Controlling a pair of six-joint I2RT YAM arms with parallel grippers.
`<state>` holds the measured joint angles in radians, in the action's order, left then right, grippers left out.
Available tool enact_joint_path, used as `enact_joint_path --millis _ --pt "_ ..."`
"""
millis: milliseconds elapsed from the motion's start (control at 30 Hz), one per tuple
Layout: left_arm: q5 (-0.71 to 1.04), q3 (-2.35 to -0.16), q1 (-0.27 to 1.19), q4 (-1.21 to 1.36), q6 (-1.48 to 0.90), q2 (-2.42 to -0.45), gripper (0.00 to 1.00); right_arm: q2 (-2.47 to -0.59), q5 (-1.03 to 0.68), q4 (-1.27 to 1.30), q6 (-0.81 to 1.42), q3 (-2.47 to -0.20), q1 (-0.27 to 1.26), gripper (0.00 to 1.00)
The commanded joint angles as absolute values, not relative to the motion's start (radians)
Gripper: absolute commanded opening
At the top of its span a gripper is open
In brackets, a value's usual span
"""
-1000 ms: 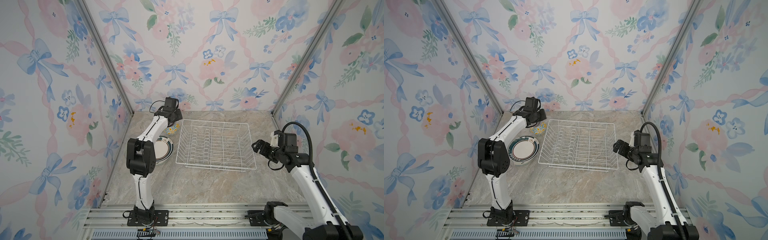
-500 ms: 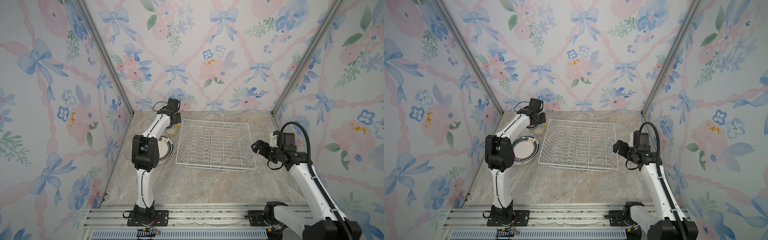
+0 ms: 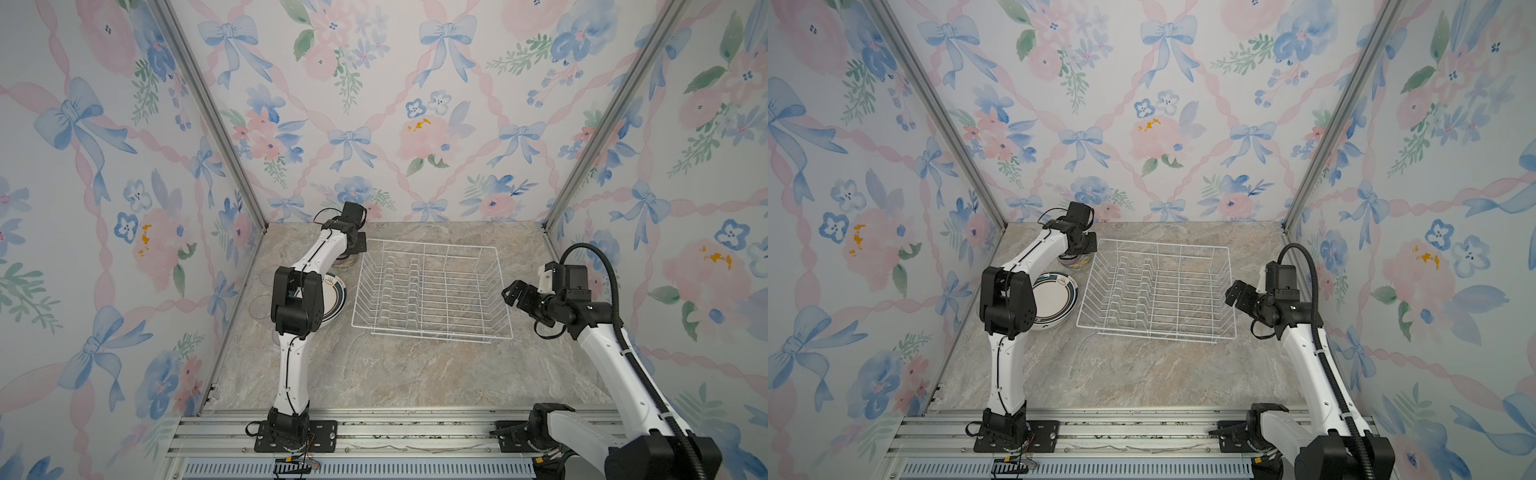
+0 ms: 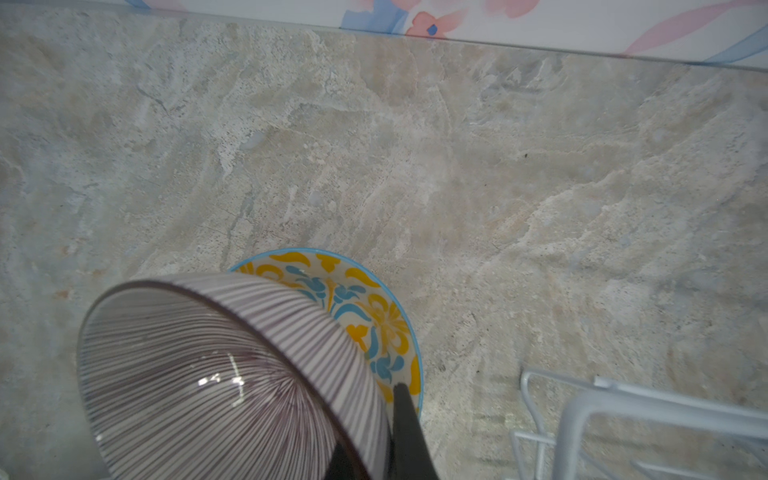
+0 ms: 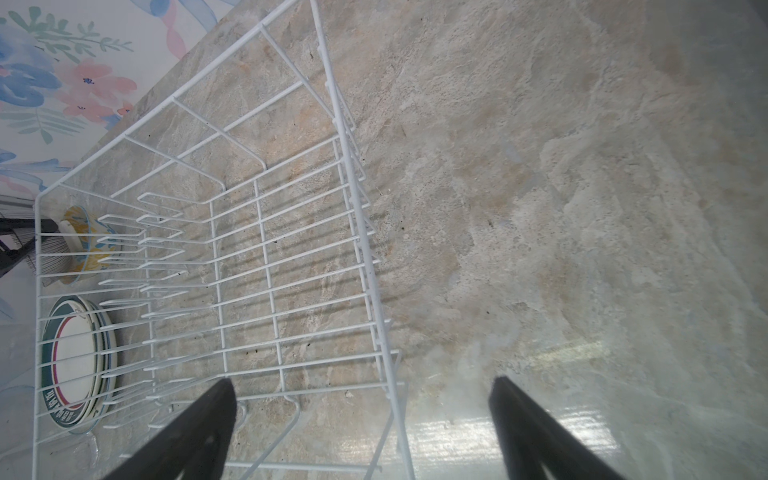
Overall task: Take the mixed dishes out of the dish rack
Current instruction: 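Lower the striped bowl into the yellow-blue bowl and open the left gripper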
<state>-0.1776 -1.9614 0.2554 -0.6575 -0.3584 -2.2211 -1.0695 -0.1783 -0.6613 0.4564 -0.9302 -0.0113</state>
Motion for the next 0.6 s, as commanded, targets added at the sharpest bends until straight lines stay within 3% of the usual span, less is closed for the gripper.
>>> enact_joint_path --millis 0,567 --pt "-0.208 -1.973 0.266 -0.662 -0.332 -2.234 0.0 -1.077 -0.173 -0.671 0.451 -0.945 -0.002 0.97" --pt "-0.239 -1.973 0.273 -0.705 -0.307 -2.244 0.0 -1.077 -0.185 -0.666 0.46 -0.943 0.001 0.97"
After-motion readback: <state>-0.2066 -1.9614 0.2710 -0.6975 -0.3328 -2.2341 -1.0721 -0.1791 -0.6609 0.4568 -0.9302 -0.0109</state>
